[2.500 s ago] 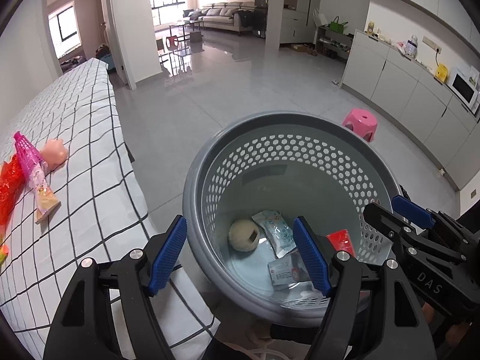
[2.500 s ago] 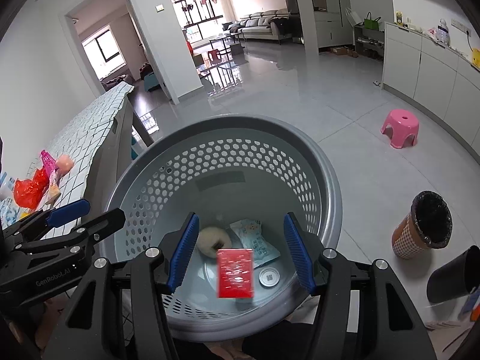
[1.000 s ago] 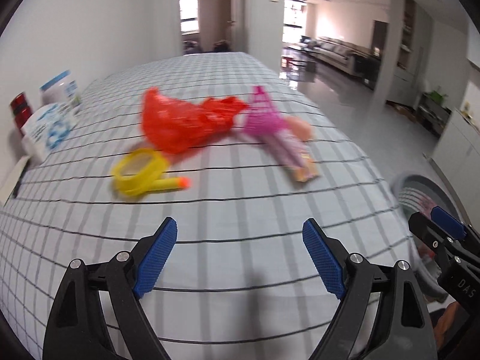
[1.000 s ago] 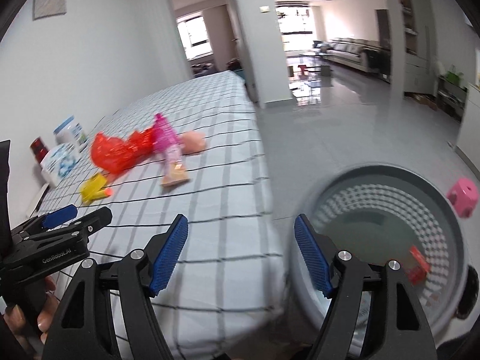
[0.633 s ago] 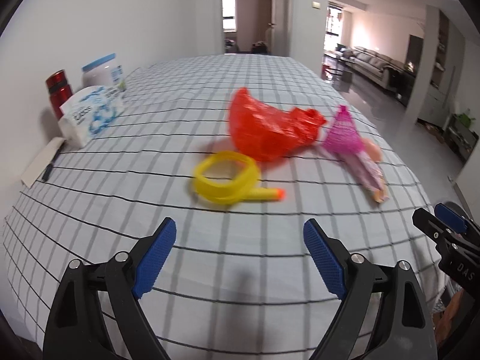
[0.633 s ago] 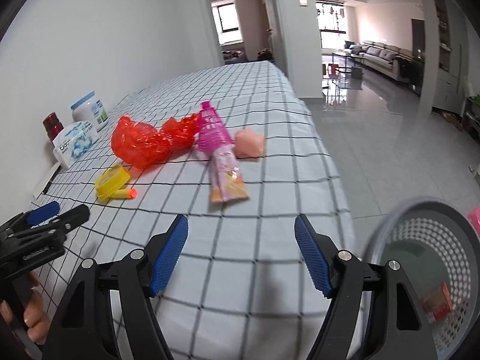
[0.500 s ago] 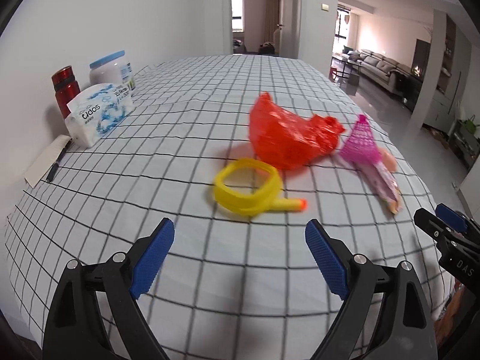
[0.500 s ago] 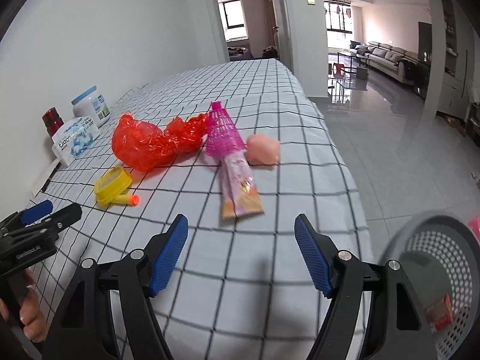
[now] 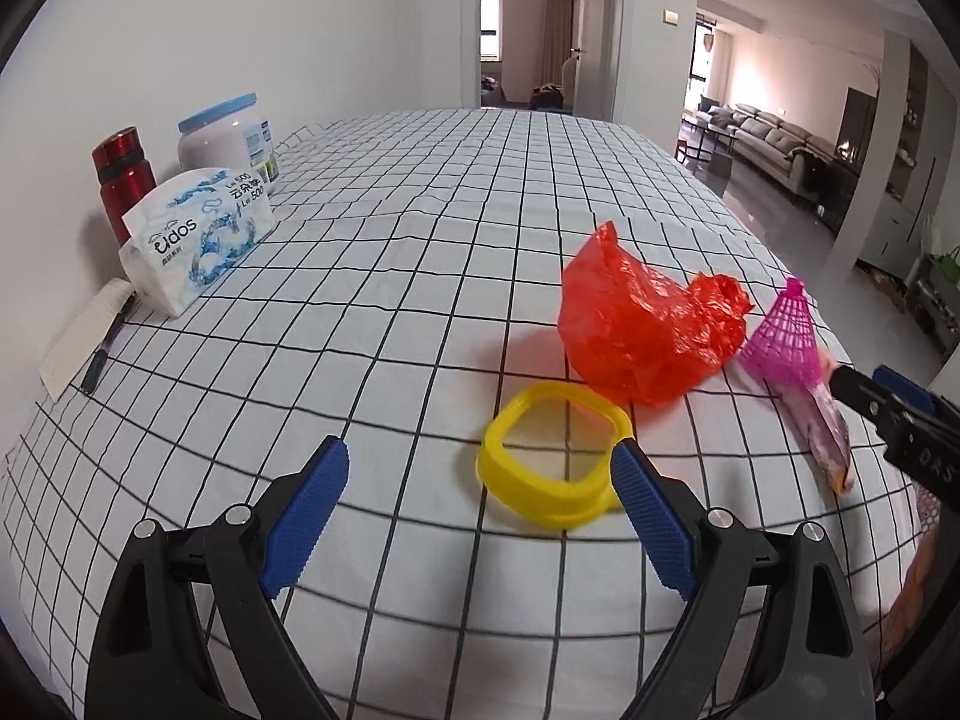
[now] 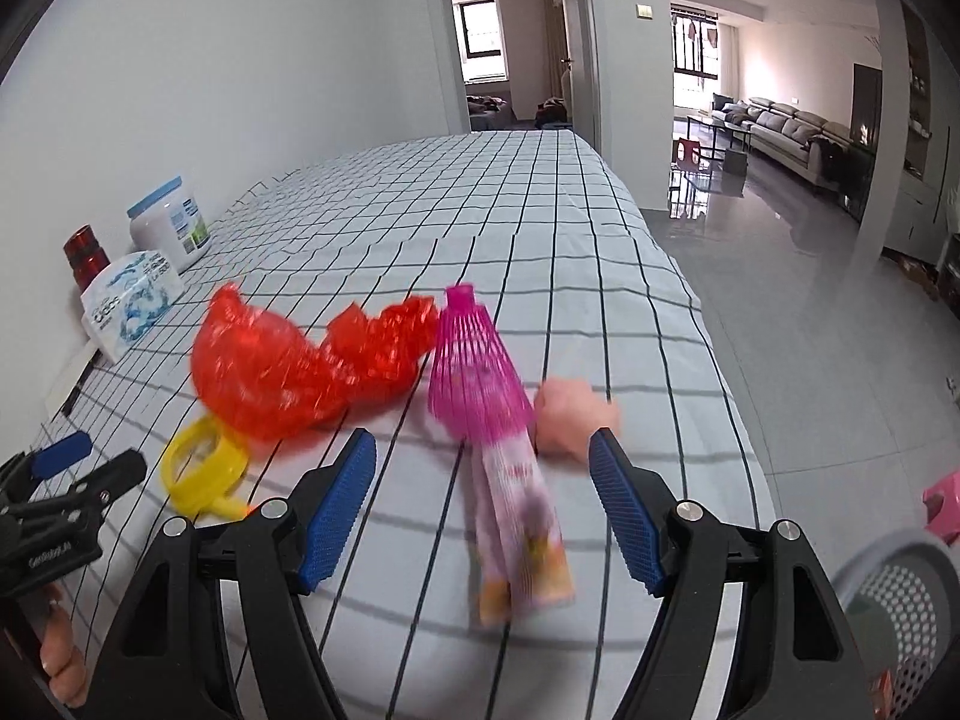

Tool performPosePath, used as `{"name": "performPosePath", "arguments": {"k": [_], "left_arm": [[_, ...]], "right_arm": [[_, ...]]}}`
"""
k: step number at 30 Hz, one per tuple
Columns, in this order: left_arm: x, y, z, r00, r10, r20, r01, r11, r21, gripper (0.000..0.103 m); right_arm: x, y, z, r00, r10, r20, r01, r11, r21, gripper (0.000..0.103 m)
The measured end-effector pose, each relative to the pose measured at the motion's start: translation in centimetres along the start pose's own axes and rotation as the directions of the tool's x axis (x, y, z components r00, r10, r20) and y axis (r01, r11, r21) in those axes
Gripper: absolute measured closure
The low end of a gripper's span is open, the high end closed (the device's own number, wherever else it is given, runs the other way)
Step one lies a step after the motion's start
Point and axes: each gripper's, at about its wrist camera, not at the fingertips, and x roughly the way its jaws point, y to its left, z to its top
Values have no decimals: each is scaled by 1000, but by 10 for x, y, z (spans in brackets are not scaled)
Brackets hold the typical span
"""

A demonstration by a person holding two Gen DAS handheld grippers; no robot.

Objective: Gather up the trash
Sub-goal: 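Reach the right tool to the pink mesh shuttlecock and close on it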

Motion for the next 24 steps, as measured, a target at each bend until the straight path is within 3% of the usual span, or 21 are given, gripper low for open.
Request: {"name": "performPosePath", "arguments": {"k": [18, 24], "left_arm": [[25, 5, -3, 999, -28, -41, 27, 999, -20, 16], [24, 4, -4, 998, -38, -43, 37, 999, -17, 16]], "right_arm": [[58, 9, 33, 998, -49, -41, 47, 997, -59, 33], [63, 23, 30, 997, -62, -47, 56, 990, -127, 62]]}}
